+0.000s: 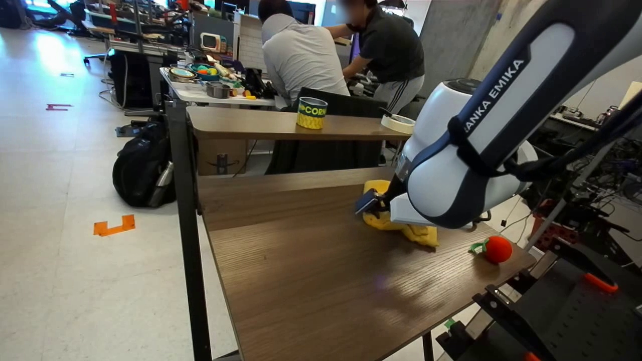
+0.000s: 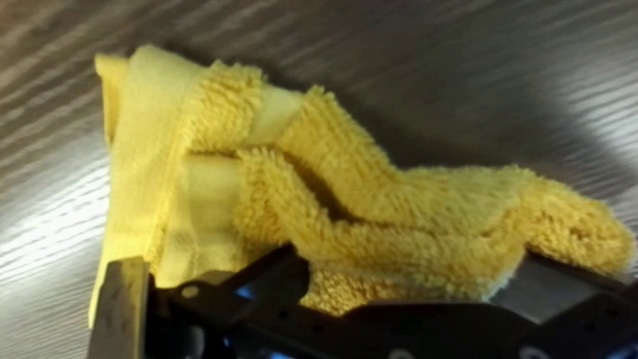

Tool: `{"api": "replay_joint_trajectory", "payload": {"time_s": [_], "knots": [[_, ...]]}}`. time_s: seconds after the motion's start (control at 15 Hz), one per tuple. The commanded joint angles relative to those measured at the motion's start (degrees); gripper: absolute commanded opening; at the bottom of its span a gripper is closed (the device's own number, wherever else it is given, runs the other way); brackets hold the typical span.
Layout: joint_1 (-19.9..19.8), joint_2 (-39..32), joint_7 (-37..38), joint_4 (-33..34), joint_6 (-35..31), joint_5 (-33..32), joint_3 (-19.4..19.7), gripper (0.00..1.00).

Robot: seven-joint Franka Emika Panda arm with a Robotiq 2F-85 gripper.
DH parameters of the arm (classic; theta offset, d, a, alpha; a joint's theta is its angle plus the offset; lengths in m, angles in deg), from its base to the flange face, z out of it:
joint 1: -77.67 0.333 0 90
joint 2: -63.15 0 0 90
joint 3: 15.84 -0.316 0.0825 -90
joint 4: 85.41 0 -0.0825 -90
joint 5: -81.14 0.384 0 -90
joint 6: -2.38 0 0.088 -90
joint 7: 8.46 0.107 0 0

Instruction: Move the potato to the right side of the table

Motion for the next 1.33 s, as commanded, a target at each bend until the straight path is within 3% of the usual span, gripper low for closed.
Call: {"api": "replay_joint_trajectory", "payload": {"time_s": [0.0,0.33,0.6,0.73,0.93,1.07,1.27], "knots": [[3.86,-1.98,3.83,-2.22,2.54,1.76,1.94,1.0],[-1.06,3.45,-3.3,-5.32,-2.92,-0.99,-9.89,1.0],[-2.02,6.1,-8.55,-8.51,-7.64,-2.28,-18.81,1.0],[-2.19,7.08,-11.16,-9.99,-10.38,-3.23,-22.91,1.0],[-5.79,5.36,-15.81,-8.65,-10.28,-7.17,-28.89,1.0],[-4.23,3.69,-15.85,-7.15,-8.78,-6.61,-25.56,1.0],[-1.09,1.63,-14.1,-5.55,-8.89,-3.25,-16.26,1.0]]}}
